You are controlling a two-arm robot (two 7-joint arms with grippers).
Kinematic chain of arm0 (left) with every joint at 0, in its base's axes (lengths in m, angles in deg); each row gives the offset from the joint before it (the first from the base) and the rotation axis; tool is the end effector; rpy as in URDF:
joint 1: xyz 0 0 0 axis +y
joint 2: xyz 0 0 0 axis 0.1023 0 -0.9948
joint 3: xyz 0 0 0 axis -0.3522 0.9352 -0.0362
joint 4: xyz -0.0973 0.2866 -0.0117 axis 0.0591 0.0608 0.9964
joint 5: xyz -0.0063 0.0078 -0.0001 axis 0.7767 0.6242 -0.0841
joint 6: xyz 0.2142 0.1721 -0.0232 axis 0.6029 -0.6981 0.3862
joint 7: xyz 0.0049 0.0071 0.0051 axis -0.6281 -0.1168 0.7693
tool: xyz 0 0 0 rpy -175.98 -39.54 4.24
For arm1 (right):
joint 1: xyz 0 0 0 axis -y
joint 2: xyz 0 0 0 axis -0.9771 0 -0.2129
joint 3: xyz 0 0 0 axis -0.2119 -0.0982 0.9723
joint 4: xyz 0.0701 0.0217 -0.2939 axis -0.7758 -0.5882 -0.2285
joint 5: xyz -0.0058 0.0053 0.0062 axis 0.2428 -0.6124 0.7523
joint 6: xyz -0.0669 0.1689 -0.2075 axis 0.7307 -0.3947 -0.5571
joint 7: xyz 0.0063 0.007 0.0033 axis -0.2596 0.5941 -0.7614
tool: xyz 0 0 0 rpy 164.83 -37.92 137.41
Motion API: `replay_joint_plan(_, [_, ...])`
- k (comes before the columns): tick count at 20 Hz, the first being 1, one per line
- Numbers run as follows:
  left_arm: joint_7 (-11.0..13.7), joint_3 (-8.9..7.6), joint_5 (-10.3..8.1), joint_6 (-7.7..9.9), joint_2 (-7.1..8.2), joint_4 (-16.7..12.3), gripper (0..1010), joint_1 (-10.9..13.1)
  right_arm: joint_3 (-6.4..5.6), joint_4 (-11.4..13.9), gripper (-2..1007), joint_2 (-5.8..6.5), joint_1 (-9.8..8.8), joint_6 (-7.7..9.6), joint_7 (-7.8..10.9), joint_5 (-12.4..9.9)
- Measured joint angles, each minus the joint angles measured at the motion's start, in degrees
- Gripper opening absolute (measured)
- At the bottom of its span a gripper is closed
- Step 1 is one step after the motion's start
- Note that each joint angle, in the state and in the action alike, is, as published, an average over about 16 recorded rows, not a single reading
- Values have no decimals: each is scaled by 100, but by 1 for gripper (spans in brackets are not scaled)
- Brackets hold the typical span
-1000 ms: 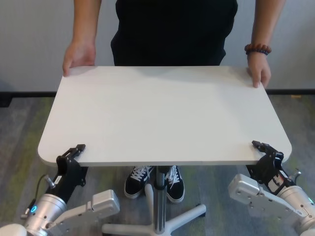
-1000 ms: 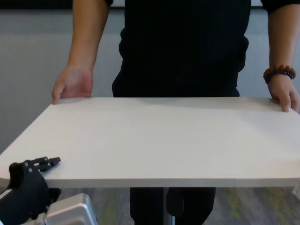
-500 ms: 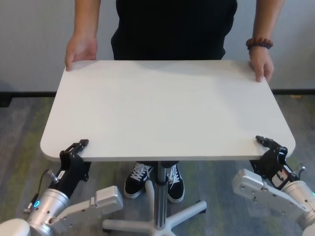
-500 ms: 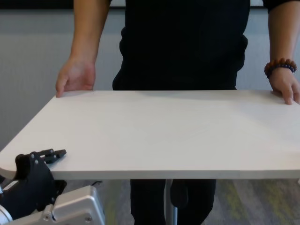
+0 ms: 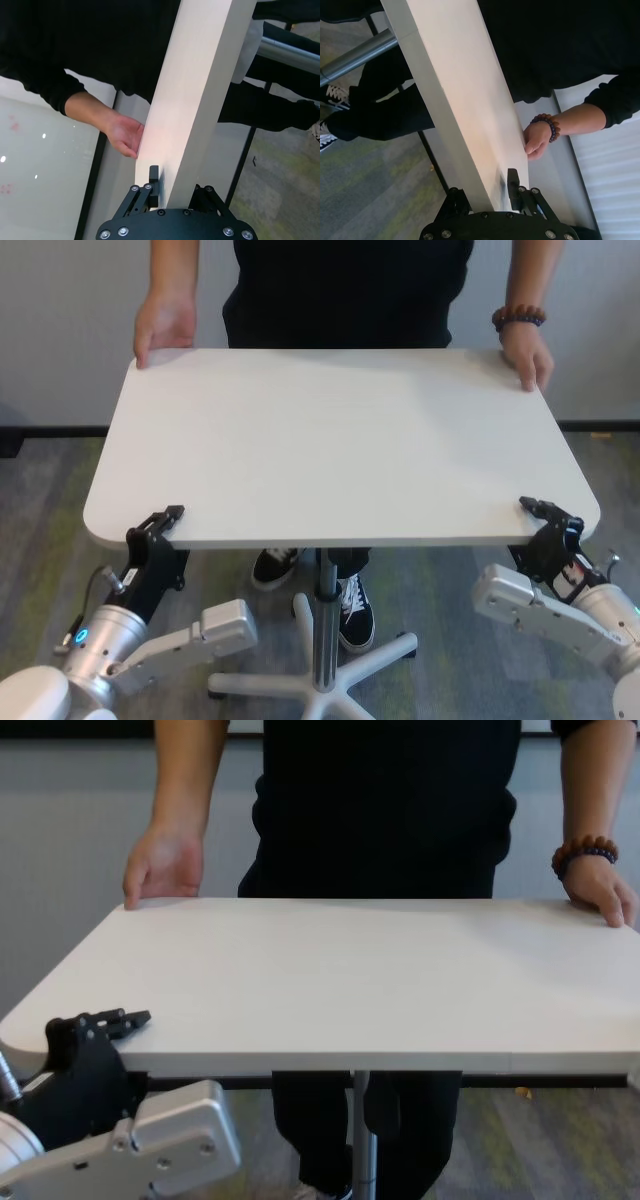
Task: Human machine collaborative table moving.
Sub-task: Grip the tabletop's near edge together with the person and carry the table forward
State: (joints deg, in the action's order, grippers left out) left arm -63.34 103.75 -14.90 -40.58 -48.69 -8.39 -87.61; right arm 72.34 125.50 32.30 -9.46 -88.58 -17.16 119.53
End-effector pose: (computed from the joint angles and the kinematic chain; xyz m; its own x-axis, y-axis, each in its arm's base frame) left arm 0.2879 0.0180 -0.3624 0.0584 0.2734 0.9601 -0.9606 0.2771 -0.0205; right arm 0.2944 -0.0721 -0.3372 0.1843 -0.3358 0.9237 0.9718 0.2031 -0.1201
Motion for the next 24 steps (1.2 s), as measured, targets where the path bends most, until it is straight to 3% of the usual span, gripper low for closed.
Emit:
replay_joint_plan(13, [-17,92,67,16,-158,340,286,-362,34,-498,343,-156,499,-230,103,252])
replay_joint_plan(24, [-157,163,101,49,-304,761,286,-669,196,-1104,343,-277,965,-432,62,382])
